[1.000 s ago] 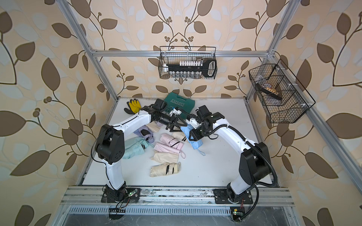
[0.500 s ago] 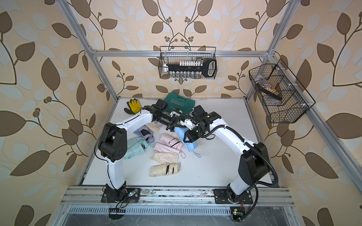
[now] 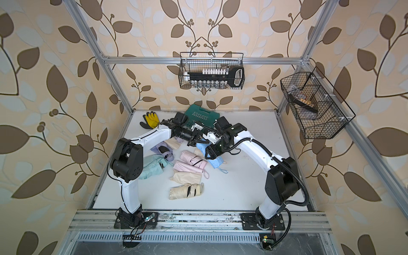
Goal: Take umbrellas out of sleeves
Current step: Pick up the umbrella from the center of the board, then take out the umbrella from the umbrella sleeve.
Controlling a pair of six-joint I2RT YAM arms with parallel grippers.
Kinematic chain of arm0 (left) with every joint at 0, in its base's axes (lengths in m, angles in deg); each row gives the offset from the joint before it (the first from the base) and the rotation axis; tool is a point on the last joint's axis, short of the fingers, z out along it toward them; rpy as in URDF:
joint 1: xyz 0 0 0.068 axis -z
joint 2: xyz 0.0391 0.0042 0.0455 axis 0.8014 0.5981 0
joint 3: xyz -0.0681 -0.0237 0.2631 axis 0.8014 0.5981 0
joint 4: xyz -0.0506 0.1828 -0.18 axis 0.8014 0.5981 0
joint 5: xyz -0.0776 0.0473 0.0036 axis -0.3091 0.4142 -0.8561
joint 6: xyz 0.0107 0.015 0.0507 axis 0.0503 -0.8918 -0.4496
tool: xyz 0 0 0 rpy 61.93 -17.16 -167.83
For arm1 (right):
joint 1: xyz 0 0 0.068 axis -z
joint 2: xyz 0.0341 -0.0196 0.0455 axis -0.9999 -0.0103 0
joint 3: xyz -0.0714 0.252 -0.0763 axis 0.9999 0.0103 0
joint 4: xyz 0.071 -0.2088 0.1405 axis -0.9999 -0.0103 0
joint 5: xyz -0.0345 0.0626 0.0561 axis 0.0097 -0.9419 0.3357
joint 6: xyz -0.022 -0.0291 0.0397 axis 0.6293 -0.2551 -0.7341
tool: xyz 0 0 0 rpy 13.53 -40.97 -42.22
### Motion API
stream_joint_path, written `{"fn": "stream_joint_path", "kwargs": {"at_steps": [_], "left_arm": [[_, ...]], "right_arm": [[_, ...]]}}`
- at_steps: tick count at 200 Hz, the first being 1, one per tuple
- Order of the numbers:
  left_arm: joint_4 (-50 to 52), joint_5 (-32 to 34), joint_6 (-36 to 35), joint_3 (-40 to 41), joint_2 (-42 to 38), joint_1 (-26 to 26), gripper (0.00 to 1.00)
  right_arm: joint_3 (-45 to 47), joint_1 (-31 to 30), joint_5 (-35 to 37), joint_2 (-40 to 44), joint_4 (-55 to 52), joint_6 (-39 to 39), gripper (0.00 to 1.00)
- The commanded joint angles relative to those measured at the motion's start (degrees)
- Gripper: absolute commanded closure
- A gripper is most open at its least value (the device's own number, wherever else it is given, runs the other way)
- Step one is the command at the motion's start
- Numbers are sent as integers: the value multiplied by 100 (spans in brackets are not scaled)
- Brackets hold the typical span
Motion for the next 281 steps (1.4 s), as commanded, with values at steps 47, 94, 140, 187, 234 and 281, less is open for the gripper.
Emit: {"fn": "stream_joint_path", "kwargs": {"at_steps": [47, 94, 140, 187, 234, 281], "left_arm": [[-1163, -516, 955, 193, -124, -449, 99], [-2128, -552, 1735, 403, -200, -804, 99], [-4603, -615, 3756, 959, -163, -854, 99], [-5103, -632, 4147, 1060, -178, -854, 99], [-5070, -641, 4120, 1136, -275, -845, 98], [-5107, -608, 4181, 1119, -300, -830, 99]], "right_arm": [[1001, 1752, -1645, 898, 1199, -2644, 23], [2427, 2914, -3064, 1918, 2108, -4312, 24], [3804, 2947, -3640, 2430, 3689, -5929, 30], [4283, 2500, -3473, 2266, 5165, -6955, 31], [3868, 2378, -3152, 2053, 5498, -7128, 35], [3782, 2302, -2985, 1862, 5855, -7407, 44]]}}
